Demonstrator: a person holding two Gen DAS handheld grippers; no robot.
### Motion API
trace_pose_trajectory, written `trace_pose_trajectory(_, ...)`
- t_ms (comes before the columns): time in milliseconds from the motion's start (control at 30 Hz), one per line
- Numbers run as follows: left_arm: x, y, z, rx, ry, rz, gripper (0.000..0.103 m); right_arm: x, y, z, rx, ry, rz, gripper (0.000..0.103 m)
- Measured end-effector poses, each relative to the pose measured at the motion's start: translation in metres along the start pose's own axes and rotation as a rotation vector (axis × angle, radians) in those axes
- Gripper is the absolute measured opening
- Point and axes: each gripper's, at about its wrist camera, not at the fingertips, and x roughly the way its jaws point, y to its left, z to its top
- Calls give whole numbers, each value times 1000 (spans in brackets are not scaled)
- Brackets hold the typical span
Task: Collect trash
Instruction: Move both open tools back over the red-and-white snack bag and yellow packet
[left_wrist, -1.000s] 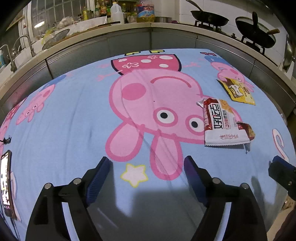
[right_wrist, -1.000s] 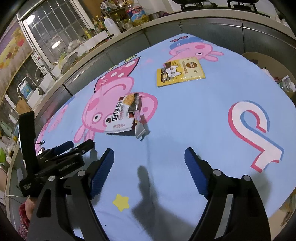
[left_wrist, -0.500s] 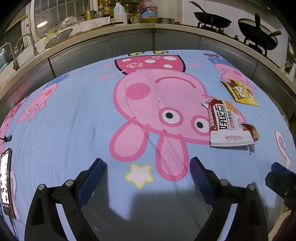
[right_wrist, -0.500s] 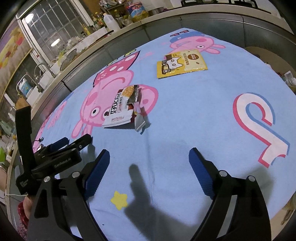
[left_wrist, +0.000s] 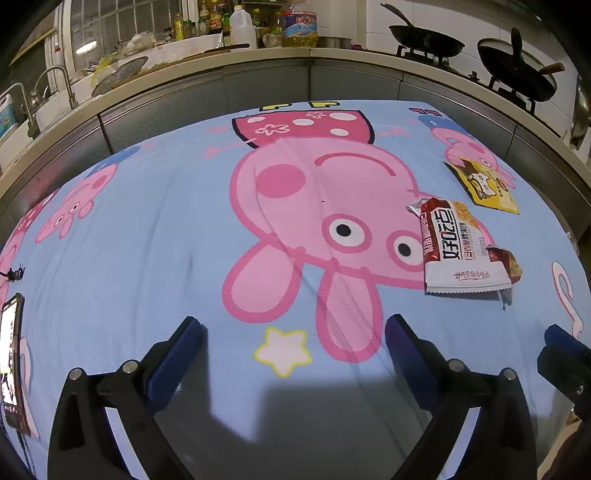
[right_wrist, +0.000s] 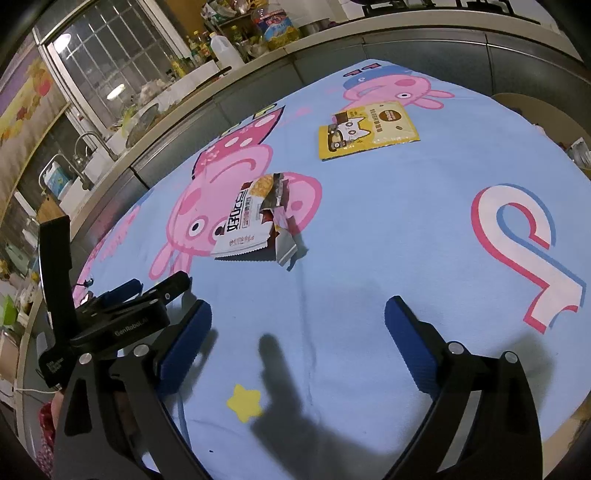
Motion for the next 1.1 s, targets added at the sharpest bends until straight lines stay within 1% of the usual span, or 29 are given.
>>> trace_pose_trajectory(333, 0, 0, -1, 14, -5, -13, 99, 0, -1, -2, 7, -14, 17, 97)
trace_pose_trajectory(567, 0, 1, -1, 15, -6, -17, 99, -2, -4, -6, -4, -34, 37, 97)
trace_pose_trajectory(767, -1, 1, -3, 18, -12, -29, 99, -3, -6, -6, -22, -31, 54, 97)
trace_pose_trajectory(900, -6, 2, -10, 20, -24, -35, 99, -2, -3, -6, -48, -24, 45, 97)
trace_pose_trajectory(1000, -10, 8, -12, 9, -32, -63, 99, -1, 3, -6, -97, 4, 9, 96)
trace_pose_trajectory(1033, -11, 10, -12, 7, -34, -71, 99, -1, 6, -6, -116, 6, 1, 92)
trace_pose_trajectory(1067, -12, 11, -12, 7, -36, -78, 99, 0, 7, -5, -137, 7, -1, 76)
trace_pose_trajectory(1100, -13, 12, -10, 8, -44, -89, 99, 0, 7, -4, -149, 10, -3, 67)
